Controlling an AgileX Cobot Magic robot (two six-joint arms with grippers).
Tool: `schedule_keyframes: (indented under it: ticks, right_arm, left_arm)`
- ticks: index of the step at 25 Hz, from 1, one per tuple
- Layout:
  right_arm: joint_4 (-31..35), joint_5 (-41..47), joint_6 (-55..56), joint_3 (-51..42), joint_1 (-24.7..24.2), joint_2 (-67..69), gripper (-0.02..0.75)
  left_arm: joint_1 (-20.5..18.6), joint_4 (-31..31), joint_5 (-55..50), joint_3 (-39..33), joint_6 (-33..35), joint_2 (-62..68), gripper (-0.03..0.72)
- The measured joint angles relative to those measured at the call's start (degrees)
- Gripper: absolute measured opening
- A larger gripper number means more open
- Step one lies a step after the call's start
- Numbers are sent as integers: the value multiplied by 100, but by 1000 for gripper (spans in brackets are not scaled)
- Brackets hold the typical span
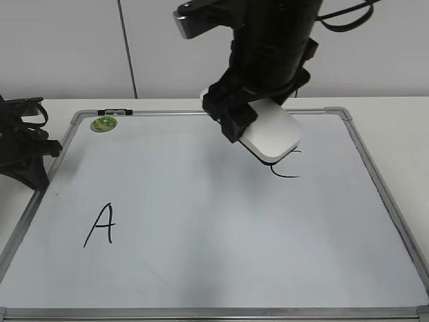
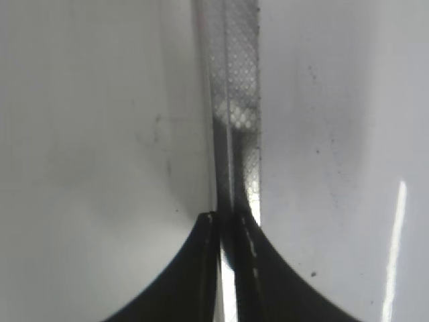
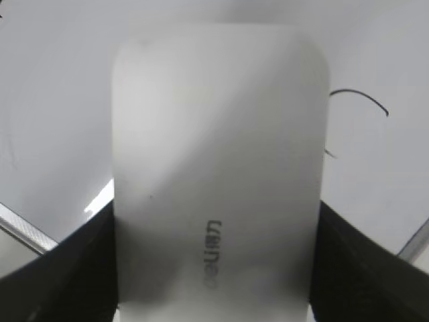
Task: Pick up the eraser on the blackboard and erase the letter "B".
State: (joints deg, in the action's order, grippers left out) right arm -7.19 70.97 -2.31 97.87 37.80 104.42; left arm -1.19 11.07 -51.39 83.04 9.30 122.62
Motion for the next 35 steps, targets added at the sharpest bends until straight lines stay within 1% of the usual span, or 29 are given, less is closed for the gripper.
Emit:
schedule_keyframes:
  ticks: [5,8,13,18,24,29,35]
  right_arm:
    - [-5,0,150,-776,-419,-611,555]
    - [-20,0,171,-1217,-778,-948,555]
    - [72,0,231,-1891,-1573,-1328,555]
    - [119,-49,231,-2376,-2225,-1515,555]
    - [461,-662,231,-3012,-3012,-1573,555]
    - [719,-1404,231,-3502,-3376,-1571,555]
    - [938,-2006,22,-3566,-3467,-1142,555]
  left_arm:
    - [0,0,0,0,0,0,13]
    - [0,0,0,0,0,0,13]
    - [0,0,0,0,0,0,13]
    - [0,0,0,0,0,0,13]
    - [0,0,0,0,0,0,13]
    - [0,0,0,0,0,0,13]
    - [0,0,0,0,0,0,13]
